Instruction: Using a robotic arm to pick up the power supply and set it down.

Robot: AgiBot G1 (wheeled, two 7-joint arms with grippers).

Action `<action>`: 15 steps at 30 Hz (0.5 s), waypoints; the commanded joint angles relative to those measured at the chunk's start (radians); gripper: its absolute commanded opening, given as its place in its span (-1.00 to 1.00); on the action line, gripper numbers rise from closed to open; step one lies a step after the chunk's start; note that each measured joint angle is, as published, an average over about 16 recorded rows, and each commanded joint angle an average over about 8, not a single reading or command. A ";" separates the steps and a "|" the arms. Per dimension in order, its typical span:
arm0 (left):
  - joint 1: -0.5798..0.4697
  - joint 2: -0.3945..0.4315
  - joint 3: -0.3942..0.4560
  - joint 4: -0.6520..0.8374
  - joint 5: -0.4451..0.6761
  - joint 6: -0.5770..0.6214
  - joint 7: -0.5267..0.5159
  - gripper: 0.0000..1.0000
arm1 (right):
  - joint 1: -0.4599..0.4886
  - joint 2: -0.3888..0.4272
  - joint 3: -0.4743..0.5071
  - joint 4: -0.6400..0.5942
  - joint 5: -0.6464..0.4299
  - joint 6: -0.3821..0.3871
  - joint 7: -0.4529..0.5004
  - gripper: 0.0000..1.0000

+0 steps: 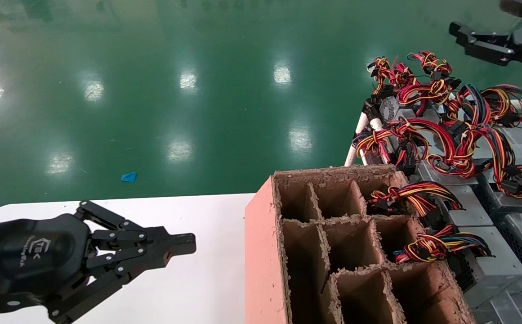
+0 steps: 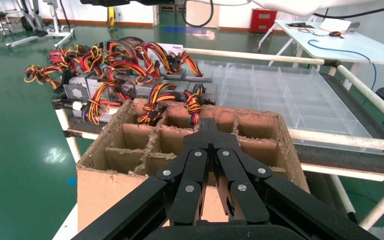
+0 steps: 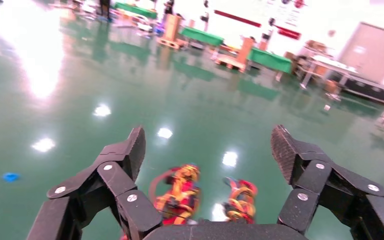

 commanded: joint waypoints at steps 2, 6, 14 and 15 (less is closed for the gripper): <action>0.000 0.000 0.000 0.000 0.000 0.000 0.000 0.77 | -0.038 0.013 -0.006 0.062 0.027 -0.035 0.031 1.00; 0.000 0.000 0.000 0.000 0.000 0.000 0.000 1.00 | -0.089 0.029 -0.015 0.145 0.063 -0.082 0.074 1.00; 0.000 0.000 0.000 0.000 0.000 0.000 0.000 1.00 | -0.191 0.063 -0.032 0.311 0.134 -0.176 0.158 1.00; 0.000 0.000 0.000 0.000 0.000 0.000 0.000 1.00 | -0.204 0.067 -0.034 0.332 0.143 -0.187 0.169 1.00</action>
